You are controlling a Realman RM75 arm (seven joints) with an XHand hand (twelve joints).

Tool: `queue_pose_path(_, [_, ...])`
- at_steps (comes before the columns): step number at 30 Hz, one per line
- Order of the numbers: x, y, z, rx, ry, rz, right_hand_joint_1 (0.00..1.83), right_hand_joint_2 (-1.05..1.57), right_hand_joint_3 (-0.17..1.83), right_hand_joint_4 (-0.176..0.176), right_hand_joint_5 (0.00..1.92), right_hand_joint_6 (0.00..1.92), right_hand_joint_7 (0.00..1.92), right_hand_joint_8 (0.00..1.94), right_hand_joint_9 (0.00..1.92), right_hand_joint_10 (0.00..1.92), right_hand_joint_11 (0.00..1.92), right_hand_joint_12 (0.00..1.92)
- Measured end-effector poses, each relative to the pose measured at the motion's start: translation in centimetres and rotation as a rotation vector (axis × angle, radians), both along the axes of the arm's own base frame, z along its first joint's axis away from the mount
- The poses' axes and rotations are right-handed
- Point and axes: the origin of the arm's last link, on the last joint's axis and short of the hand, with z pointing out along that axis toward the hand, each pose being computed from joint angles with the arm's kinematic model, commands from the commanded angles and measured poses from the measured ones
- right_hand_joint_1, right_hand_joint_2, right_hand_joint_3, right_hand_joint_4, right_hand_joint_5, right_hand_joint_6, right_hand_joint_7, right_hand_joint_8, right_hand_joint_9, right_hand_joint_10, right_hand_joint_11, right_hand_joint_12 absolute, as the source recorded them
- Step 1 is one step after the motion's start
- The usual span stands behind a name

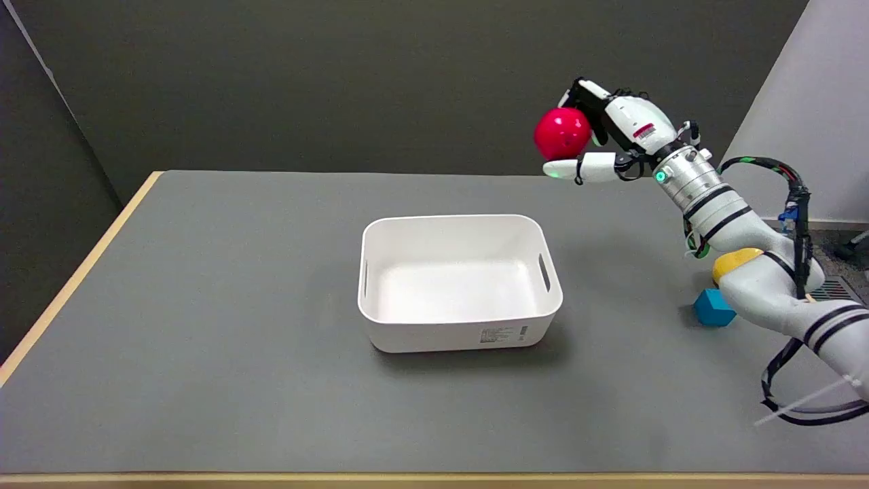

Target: Place the pomegranate into the white box.

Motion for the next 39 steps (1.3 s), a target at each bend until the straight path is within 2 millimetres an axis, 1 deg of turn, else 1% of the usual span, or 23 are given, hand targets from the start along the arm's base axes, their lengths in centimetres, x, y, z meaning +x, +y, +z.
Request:
queue_pose_path(7, [2.0, 1.3, -3.3, 0.106, 0.058, 0.039, 0.82, 1.14, 0.39, 0.176, 0.61, 1.6, 0.85, 1.72, 0.93, 1.92, 0.54, 1.56])
queue_pose_path(12, [2.5, 2.0, -6.0, 0.159, 0.116, 0.038, 0.82, 1.14, 0.39, 0.176, 0.61, 1.6, 0.84, 1.72, 0.93, 1.92, 0.54, 1.56])
queue_pose_path(16, [2.3, 2.4, -8.0, 0.185, 0.176, 0.027, 0.81, 1.14, 0.39, 0.176, 0.6, 1.61, 0.84, 1.72, 0.92, 1.92, 0.54, 1.55])
queue_pose_path(21, [1.4, 3.1, -10.7, 0.209, 0.278, 0.014, 0.81, 1.15, 0.39, 0.176, 0.6, 1.62, 0.83, 1.72, 0.91, 1.92, 0.53, 1.54])
queue_pose_path(22, [1.2, 3.3, -11.1, 0.212, 0.3, 0.013, 0.86, 1.15, 0.39, 0.122, 0.59, 1.62, 0.79, 1.71, 0.91, 1.92, 0.53, 1.54])
queue_pose_path(23, [0.9, 3.4, -11.5, 0.213, 0.322, 0.012, 1.0, 1.15, 0.4, -0.02, 0.59, 1.62, 0.72, 1.69, 0.9, 1.92, 0.53, 1.54])
queue_pose_path(24, [0.6, 3.6, -12.0, 0.215, 0.349, 0.01, 1.14, 1.14, 0.4, -0.174, 0.58, 1.62, 0.64, 1.67, 0.9, 1.92, 0.52, 1.54])
queue_pose_path(25, [0.3, 3.9, -12.4, 0.216, 0.377, 0.008, 1.14, 1.14, 0.41, -0.176, 0.58, 1.62, 0.63, 1.67, 0.9, 1.92, 0.52, 1.53])
queue_pose_path(32, [-2.4, 5.5, -14.7, 0.214, 0.528, -0.015, 1.14, 1.14, 0.41, -0.176, 0.58, 1.63, 0.63, 1.68, 0.9, 1.92, 0.52, 1.53])
queue_pose_path(33, [-2.7, 5.8, -15.0, 0.212, 0.548, -0.018, 1.04, 1.16, 0.39, -0.083, 0.57, 1.65, 0.62, 1.65, 0.83, 1.92, 0.49, 1.52])
queue_pose_path(34, [-3.0, 6.0, -15.2, 0.212, 0.559, -0.021, 0.85, 1.2, 0.34, 0.094, 0.55, 1.67, 0.61, 1.58, 0.7, 1.92, 0.44, 1.51])
queue_pose_path(35, [-3.4, 6.2, -15.4, 0.211, 0.573, -0.025, 0.76, 1.09, 0.47, 0.159, 0.51, 1.51, 0.57, 1.48, 0.55, 1.89, 0.36, 1.49])
queue_pose_path(36, [-3.6, 6.3, -15.5, 0.211, 0.581, -0.029, 0.76, 0.89, 0.73, 0.142, 0.45, 1.23, 0.5, 1.37, 0.4, 1.83, 0.27, 1.46])
queue_pose_path(37, [-3.9, 6.5, -15.7, 0.21, 0.594, -0.032, 0.73, 0.74, 0.9, 0.126, 0.39, 0.96, 0.43, 1.15, 0.28, 1.61, 0.18, 1.38])
queue_pose_path(39, [-4.4, 6.8, -16.0, 0.209, 0.613, -0.04, 0.57, 0.65, 0.93, 0.098, 0.22, 0.5, 0.21, 0.36, 0.1, 0.63, 0.0, 1.02])
